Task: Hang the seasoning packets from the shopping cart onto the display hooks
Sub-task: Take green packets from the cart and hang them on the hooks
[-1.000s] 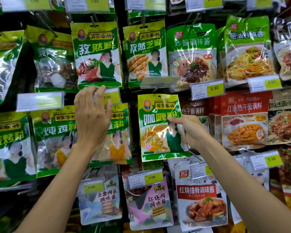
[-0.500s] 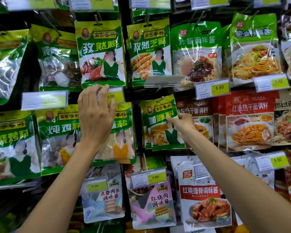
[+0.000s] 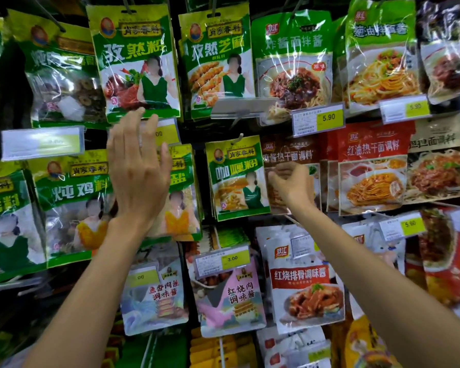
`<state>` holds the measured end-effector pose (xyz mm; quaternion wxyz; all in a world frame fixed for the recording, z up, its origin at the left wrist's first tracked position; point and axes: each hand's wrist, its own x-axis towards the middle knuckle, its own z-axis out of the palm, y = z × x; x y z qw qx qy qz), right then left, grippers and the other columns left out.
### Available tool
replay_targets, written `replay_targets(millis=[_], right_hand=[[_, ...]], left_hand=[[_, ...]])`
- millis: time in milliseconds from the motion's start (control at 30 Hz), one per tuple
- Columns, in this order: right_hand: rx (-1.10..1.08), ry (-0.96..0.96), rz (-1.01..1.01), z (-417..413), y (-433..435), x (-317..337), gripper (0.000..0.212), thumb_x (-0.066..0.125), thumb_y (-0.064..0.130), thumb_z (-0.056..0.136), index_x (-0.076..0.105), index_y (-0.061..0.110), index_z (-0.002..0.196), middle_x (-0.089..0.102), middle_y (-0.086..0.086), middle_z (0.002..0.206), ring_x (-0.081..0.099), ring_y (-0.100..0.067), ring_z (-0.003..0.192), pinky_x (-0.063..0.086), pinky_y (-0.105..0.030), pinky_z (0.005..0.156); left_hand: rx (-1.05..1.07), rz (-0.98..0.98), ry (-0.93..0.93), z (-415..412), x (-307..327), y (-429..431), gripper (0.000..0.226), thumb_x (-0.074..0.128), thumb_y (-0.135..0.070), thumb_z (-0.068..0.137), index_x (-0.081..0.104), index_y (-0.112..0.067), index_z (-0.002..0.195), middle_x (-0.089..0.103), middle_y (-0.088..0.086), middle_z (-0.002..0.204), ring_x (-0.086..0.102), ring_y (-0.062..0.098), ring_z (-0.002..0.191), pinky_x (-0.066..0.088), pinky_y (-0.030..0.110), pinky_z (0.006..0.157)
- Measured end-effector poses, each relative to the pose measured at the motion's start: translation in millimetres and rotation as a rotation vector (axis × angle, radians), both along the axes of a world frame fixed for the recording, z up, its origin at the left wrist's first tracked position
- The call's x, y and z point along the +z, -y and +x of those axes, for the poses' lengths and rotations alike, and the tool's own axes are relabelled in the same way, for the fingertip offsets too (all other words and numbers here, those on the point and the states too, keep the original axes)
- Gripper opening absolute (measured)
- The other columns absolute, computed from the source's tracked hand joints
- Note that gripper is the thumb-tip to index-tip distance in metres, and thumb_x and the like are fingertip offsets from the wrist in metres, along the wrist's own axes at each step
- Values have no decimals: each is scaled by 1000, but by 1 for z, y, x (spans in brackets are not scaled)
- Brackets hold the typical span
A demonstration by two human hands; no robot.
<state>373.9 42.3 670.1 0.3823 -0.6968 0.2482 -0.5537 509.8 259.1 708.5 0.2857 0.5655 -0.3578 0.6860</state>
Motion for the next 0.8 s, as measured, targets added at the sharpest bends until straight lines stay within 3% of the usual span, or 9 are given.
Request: replay_targets(millis=[133,233,333,433,500,600,733,800], right_hand=[[-39,-20,-134,-70,-7,-39,12,61,19,95,68,11,101,65,3,90,61,-9,85,51,-25,80],[-31,-57,-78,-138,-15,-90,16,55,25,99,68,19,95,69,7,91,65,-7,81,52,-21,71],[-93,-88,42,-208,-23,-157,23,52,22,99,69,24,84,72,10,82,66,-11,69,51,-18,58],[-219,-171,231,-279,-26,-235,23,53,17,98,72,13,86,72,8,75,67,-2,67,51,-23,64],[-306,-198,378,-327,-33,-286,22,53,12,97,71,4,87,71,1,74,66,-3,65,53,-30,67],[-461,-263,535,-392,-53,-349,23,55,12,97,68,12,78,70,-11,75,62,-12,67,49,-32,67],[-700,-329,742,-453,-84,-421,27,57,14,95,70,7,72,66,-4,69,60,-16,64,41,-29,60],[-791,-333,860,-473,-97,-454,27,56,15,96,70,6,74,65,0,67,57,-13,61,37,-25,55]], left_hand=[[-223,60,54,-44,-37,26,26,47,-7,97,58,4,118,59,23,120,51,36,114,40,46,99],[-454,233,-82,-101,-92,61,25,45,-7,97,63,6,108,64,22,106,59,37,101,45,44,92],[-748,476,-388,-171,-167,98,26,44,-11,97,64,5,102,65,19,97,61,33,93,43,37,84],[-988,701,-781,-242,-248,127,23,45,-17,100,64,-3,103,64,10,97,58,24,91,43,33,79],[-1061,846,-965,-286,-300,142,24,45,-19,100,63,-2,97,62,11,89,57,24,81,42,35,72],[-1117,998,-1153,-344,-365,157,18,51,-7,97,63,4,89,60,17,75,51,22,68,33,30,63],[-1097,1327,-1298,-402,-442,172,24,46,-9,99,64,7,99,66,26,94,61,32,86,44,38,78],[-1078,1461,-1288,-423,-476,177,24,46,-9,99,64,6,98,65,27,90,57,27,78,35,34,69]])
